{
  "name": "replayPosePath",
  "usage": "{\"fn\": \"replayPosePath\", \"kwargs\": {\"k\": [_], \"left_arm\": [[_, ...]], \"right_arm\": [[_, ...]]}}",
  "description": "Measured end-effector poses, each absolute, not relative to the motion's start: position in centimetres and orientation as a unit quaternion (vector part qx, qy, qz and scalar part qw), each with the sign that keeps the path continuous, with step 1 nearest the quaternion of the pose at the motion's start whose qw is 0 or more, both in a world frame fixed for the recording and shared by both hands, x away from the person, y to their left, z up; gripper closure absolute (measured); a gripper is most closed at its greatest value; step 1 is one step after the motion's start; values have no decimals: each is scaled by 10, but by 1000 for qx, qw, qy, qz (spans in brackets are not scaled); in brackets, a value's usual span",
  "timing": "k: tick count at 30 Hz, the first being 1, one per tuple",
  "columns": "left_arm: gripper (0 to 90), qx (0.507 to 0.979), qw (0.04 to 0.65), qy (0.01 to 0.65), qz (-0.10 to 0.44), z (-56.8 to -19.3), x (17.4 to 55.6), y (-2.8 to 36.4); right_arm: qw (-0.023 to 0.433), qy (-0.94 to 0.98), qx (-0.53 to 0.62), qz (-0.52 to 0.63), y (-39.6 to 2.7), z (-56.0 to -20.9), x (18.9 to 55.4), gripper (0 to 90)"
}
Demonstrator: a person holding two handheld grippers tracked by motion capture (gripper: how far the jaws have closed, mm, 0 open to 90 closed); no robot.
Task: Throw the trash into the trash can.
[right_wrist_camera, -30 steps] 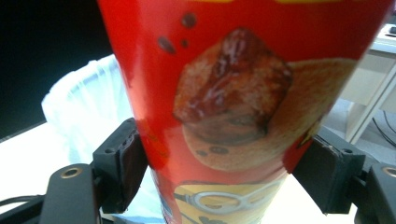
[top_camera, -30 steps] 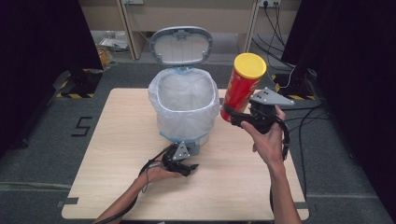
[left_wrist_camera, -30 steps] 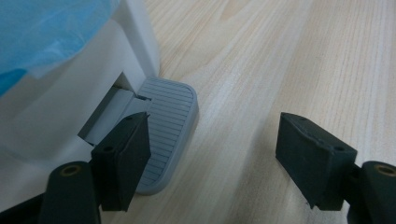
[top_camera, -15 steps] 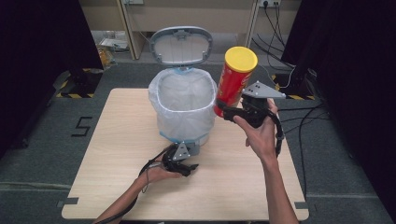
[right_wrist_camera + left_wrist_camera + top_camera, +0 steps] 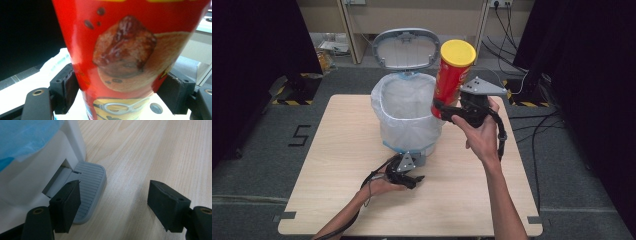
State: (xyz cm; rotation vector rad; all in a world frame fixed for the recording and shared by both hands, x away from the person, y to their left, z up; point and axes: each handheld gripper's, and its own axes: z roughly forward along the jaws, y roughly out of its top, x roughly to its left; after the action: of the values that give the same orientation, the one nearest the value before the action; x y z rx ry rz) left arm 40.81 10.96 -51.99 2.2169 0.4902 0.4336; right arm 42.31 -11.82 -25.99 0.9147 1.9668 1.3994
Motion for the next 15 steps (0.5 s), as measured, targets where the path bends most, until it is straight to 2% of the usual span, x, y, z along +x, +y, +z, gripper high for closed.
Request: {"fn": "replayPosePath", "kwargs": {"k": [15], "left_arm": [[259,877,405,194,173,-520,408,109]], "right_arm": [[264,744,330,518,-78,-250,449,247]]}}
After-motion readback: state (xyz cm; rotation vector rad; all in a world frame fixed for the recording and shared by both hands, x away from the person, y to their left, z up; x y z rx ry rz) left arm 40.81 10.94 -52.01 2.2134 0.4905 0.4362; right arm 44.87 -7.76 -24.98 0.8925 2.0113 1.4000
